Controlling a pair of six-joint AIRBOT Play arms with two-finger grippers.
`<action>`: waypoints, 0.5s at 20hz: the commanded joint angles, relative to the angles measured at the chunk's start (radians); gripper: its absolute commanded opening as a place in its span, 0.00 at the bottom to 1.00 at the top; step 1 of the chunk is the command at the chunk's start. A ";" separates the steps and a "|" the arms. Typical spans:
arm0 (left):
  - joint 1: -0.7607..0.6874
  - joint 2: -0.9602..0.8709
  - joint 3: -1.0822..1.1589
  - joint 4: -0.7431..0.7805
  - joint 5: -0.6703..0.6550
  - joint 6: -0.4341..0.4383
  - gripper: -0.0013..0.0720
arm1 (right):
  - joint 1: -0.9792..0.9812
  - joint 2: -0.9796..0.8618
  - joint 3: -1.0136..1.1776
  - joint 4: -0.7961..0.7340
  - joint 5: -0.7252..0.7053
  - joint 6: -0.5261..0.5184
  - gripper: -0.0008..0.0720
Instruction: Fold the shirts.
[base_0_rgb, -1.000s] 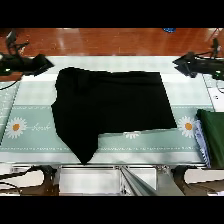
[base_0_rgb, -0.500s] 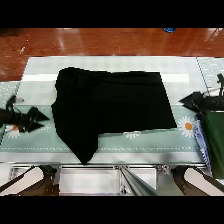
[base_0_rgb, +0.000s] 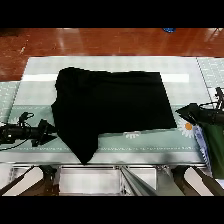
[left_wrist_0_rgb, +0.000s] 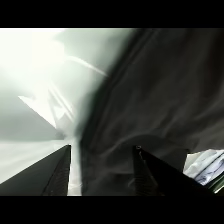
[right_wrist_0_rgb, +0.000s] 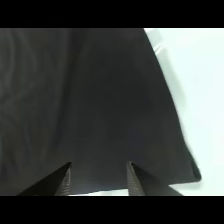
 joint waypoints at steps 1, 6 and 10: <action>-0.059 0.000 -0.014 -0.047 0.080 0.025 0.66 | -0.002 0.007 -0.007 0.001 -0.042 0.044 0.57; -0.172 0.000 -0.013 -0.085 0.171 0.024 0.05 | -0.026 -0.012 -0.008 -0.090 -0.087 0.148 0.57; -0.188 0.001 -0.012 -0.084 0.177 0.026 0.04 | -0.150 -0.062 -0.011 -0.191 0.014 0.167 0.57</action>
